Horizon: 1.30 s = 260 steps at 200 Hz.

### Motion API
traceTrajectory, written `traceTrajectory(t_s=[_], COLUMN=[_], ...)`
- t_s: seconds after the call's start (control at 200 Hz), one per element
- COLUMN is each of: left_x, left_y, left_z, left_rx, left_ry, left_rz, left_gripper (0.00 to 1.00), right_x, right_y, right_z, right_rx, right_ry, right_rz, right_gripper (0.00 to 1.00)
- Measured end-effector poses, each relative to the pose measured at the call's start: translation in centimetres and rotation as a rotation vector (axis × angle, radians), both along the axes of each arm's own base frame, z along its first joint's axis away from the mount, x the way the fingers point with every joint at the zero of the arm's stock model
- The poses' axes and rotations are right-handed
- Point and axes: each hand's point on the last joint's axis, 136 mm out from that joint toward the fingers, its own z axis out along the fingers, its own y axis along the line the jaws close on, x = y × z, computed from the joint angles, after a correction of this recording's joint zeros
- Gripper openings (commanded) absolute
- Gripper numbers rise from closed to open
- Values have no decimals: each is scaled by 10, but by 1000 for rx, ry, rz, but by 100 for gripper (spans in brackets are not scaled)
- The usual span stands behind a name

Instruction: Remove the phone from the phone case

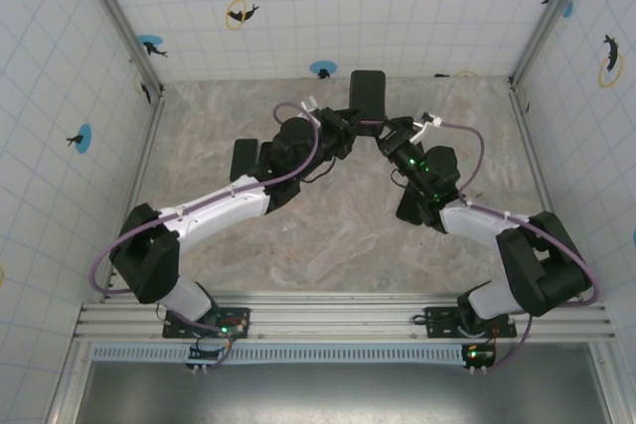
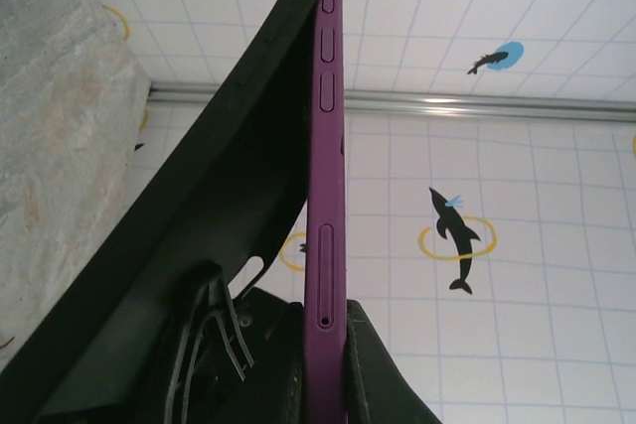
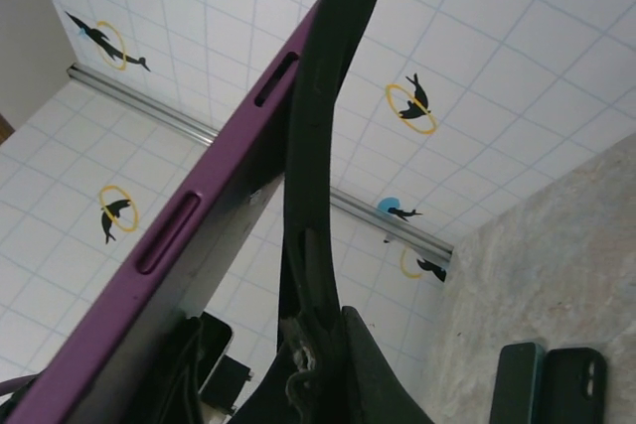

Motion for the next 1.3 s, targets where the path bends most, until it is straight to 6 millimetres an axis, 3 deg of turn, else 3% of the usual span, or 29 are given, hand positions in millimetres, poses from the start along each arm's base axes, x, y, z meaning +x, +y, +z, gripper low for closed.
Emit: traceTrajectory(t_s=[0.21,0.505,0.901,1.111,1.221,1.301], left_x=[-12,-17,-1,-17,-17,-12], left_y=[12,26,2,-17,-16,-1], left_z=[-19,-23,-21,-5,-5,-9], left_rx=[13,0,19,-8,-5,12], left_ry=[42,70,76,48,47,48], left_rz=[-14,-54,-63,-122,-129,-116], left_gripper=[0,0,0,0,0,0], right_x=[-8,-15,1,7,10,11], right_y=[4,14,13,7,2,-5], right_z=[-22,-27,-30,-44,-49,-57], right_rx=[-48,-80,-69,-95,-106,-121], right_ry=[41,43,66,116,131,148], right_rz=[40,66,-61,-132,-161,-180], right_gripper=[0,0,0,0,0,0])
